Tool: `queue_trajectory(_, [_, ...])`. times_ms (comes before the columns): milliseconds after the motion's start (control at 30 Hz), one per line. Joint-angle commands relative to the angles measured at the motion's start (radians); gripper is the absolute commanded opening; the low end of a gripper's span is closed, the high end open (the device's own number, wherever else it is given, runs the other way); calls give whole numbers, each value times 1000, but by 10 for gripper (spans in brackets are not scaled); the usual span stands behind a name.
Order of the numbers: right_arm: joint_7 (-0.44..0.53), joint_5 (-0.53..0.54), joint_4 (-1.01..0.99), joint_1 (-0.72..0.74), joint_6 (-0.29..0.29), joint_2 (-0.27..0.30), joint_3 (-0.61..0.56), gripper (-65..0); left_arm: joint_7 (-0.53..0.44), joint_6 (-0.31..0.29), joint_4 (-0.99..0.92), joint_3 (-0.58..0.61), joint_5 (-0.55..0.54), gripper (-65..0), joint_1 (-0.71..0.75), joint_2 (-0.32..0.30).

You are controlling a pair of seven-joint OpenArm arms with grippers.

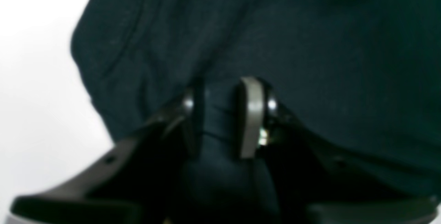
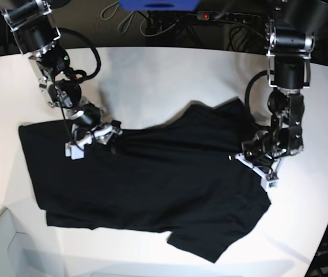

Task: Layout the t-shirt on the table in an organized manner, then fold the t-shirt properly
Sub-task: 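Grasp the shirt body with both grippers and drag it toward the robot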

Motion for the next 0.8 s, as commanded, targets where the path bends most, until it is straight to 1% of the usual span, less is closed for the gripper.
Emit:
queue_trajectory(0, [-24, -25, -31, 18, -74, 31, 20, -319, 169, 28, 9, 7, 36, -498, 58, -2])
queue_trajectory(67, [-24, -25, -65, 45, -74, 58, 31, -319, 234, 28, 98, 6, 36, -494, 110, -2])
queue_trajectory(167, [-21, -25, -84, 88, -74, 83, 32, -319, 309, 28, 253, 10, 33, -496, 197, 12])
queue_trajectory(200, [-21, -25, -86, 102, -74, 95, 32, -319, 336, 28, 314, 13, 15, -496, 237, 29])
queue_trajectory(267, [-21, -25, -86, 133, -74, 111, 32, -319, 390, 28, 456, 12, -42, -496, 305, 52])
queue_trajectory(367, [-24, -25, -86, 170, -74, 118, 32, -319, 450, 28, 655, 16, -153, -496, 369, 61])
queue_trajectory(400, [-24, -25, -84, 177, -74, 120, 32, -319, 455, 28, 713, 16, -194, -496, 381, 60])
queue_trajectory(500, [-21, -25, -52, 179, -74, 121, 34, -320, 456, 28, 824, 6, -277, -496, 386, 55])
queue_trajectory(567, [-19, -25, 24, 145, -74, 144, 35, -320, 456, 35, 871, -11, -303, -496, 371, 55])
queue_trajectory(633, [-18, -25, 129, 101, -78, 157, 37, -321, 456, 30, 888, -71, -324, -496, 348, 61])
queue_trajectory(700, [-19, -25, 230, 45, -79, 157, 55, -321, 456, 30, 878, -139, -338, -496, 309, 66])
queue_trajectory(767, [-24, -25, 336, -44, -79, 147, 95, -322, 456, 30, 848, -192, -329, -495, 257, 66])
